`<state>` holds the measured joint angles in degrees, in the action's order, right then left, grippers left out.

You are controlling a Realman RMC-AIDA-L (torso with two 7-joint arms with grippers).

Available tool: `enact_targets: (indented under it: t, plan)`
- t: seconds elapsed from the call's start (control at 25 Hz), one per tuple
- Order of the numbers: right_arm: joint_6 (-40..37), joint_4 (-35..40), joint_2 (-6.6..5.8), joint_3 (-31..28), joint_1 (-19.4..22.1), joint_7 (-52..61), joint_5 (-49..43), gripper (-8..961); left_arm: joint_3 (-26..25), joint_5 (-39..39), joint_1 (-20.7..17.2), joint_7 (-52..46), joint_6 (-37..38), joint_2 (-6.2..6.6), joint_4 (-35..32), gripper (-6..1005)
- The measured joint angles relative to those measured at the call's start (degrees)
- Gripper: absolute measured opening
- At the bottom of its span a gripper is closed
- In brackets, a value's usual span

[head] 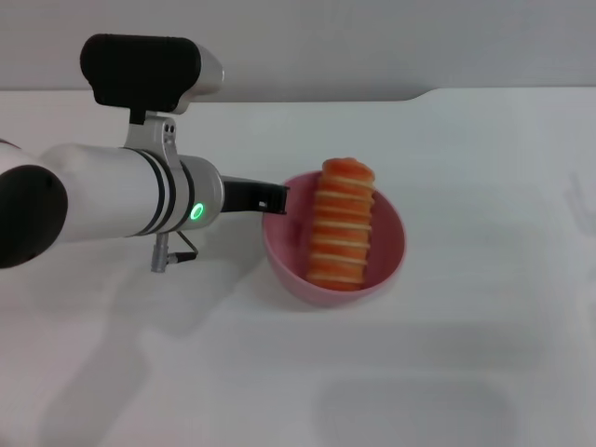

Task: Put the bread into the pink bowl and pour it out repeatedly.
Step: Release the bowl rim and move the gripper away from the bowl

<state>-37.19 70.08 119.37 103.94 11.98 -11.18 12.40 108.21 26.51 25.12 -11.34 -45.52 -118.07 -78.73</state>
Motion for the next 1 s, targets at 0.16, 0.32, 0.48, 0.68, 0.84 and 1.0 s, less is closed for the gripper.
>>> enact_targets:
  t: [0.16,0.32,0.48,0.68,0.84,1.0]
  plan:
    - [0.5,0.2,-0.07,-0.2,0.0,0.3,0.0,701,-0.8,0.0,0.0,1.2,-0.1,0.11,0.0,30]
    - [0.9,0.3,-0.10,-0.3,-0.1,0.3,0.0,701,-1.1,-0.2,-0.8,4.7,1.0,0.13,-1.2,72]
    - [1.4,0.8,-0.10,-0.3,-0.1,0.4,0.0,701,-0.8,-0.2,-2.1,6.8,2.5,0.02,-2.8,157]
    - [1.7,1.3,-0.10,-0.2,0.0,0.3,0.0,700,-1.0,-1.0,-3.2,7.9,4.7,0.17,-3.9,247]
    - [1.9,0.8,-0.11,-0.4,-0.5,0.4,0.2,700,-2.2,-8.3,-9.1,12.0,17.4,0.19,-7.4,318]
    - [1.7,0.1,-0.24,-1.2,-0.9,0.5,1.3,700,-3.8,-13.5,-16.0,12.9,37.0,0.13,-7.5,513]
